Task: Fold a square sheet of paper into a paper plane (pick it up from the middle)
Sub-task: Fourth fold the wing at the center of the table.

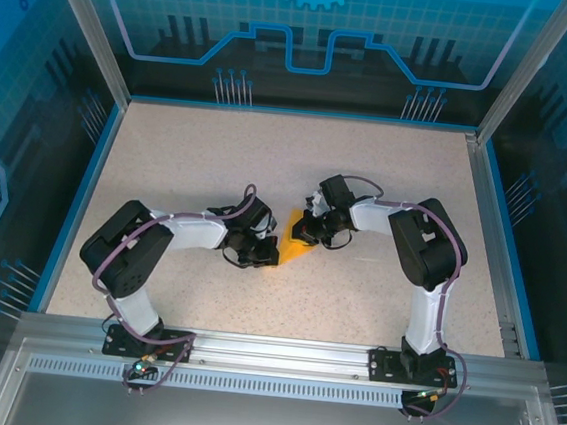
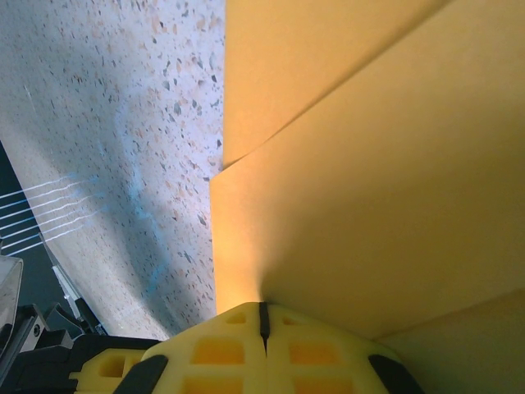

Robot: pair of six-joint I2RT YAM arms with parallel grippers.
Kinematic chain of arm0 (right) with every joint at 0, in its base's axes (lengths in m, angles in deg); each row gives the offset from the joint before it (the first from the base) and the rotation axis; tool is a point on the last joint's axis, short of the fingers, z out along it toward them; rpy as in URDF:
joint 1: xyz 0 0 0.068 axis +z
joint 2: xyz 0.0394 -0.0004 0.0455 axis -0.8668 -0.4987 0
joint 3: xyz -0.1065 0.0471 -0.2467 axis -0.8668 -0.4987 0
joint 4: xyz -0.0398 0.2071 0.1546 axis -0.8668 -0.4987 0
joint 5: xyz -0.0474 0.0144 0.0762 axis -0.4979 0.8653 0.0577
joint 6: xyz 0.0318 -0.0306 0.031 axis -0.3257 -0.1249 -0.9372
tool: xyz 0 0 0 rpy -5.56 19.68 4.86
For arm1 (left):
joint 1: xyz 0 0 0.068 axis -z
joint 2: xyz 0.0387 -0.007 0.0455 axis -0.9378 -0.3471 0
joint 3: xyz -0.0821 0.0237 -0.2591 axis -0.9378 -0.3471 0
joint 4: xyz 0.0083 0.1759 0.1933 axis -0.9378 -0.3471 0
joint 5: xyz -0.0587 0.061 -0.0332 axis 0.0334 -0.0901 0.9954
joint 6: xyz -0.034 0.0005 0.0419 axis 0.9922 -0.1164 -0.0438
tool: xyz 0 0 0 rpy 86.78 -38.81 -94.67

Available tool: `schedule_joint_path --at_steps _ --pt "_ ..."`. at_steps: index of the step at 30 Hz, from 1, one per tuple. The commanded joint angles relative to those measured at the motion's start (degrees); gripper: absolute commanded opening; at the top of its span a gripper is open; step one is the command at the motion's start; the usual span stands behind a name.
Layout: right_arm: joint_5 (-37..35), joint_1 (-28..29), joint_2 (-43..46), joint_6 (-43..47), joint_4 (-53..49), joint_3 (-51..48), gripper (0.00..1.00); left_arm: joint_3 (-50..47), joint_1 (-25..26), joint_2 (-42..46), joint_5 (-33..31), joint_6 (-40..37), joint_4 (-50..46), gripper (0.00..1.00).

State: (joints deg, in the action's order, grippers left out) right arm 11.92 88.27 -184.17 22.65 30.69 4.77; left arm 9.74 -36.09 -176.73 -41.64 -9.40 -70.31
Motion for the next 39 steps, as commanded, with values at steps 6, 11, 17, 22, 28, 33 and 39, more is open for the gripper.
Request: schedule_joint_path --at_steps 6,11,17,22,28,33,39 --pt "-10.45 -0.61 -5.94 -0.47 -7.56 -2.24 0.02 -0.40 1.19 3.27 -1.66 -2.78 -16.17 0.00" --pt "-10.20 -0.74 -6.03 -0.48 -7.63 -2.00 0.02 2.18 1.13 6.67 -1.57 -0.95 -9.99 0.01" --pt "-10.10 -0.76 -5.92 -0.39 -7.87 -1.79 0.02 5.07 1.09 4.01 -3.50 2.00 -3.53 0.01" --pt "-9.67 -0.80 -5.70 -0.39 -7.61 -1.82 0.02 6.31 1.18 -0.37 -4.38 2.58 -2.96 0.01" --pt "-7.96 -0.67 -4.83 0.34 -6.28 -1.70 0.03 5.27 1.19 -3.18 -4.63 2.75 -3.70 0.00" --pt "-7.50 -0.30 -1.05 3.31 -5.10 -1.60 0.03 3.67 1.20 -4.58 -4.29 2.70 -4.51 0.00" --pt "-0.86 2.04 3.22 7.82 -2.28 -0.93 0.03 2.67 1.20 -4.68 -5.61 2.38 -5.24 0.00"
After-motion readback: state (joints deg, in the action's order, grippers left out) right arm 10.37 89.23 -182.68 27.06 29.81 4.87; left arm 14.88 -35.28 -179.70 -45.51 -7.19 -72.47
